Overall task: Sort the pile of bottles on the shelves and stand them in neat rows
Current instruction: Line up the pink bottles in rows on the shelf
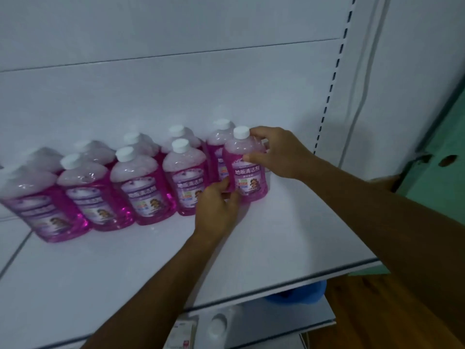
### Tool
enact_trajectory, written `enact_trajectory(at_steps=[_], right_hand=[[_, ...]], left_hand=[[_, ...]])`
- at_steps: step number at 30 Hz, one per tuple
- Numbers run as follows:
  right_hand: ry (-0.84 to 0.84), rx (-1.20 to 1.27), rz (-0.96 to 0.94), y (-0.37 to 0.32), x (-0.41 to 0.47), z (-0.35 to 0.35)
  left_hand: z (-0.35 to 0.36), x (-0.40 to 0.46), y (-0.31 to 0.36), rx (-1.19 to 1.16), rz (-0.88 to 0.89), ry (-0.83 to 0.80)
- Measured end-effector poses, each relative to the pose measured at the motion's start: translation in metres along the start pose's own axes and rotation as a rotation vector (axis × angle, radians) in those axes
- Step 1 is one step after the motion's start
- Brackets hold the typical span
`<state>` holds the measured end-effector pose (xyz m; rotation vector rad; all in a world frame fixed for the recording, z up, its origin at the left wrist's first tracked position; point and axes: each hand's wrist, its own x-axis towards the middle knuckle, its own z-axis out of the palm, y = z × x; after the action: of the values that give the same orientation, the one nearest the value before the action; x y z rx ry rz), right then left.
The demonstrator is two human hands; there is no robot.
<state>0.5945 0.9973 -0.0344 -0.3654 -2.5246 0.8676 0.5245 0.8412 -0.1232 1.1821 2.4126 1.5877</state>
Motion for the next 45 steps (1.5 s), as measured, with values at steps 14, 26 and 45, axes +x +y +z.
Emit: enact_trajectory(at_steps=[14, 26, 45], right_hand=[[0.027, 0.043, -0.011, 0.004, 0.007, 0.033], [-0.100, 0.286, 0.088, 0.008, 0.003, 0.047], [0.097, -0.366, -0.196, -0.142, -0.046, 0.092]], left_hand=[[-0.028, -0.003, -0.029, 0.401, 0.040, 0.071], [-0.034, 0.004, -0.044, 0.439, 0.146, -0.067], [-0.186, -0.110, -0.054, 0.496, 0.034, -0.280]])
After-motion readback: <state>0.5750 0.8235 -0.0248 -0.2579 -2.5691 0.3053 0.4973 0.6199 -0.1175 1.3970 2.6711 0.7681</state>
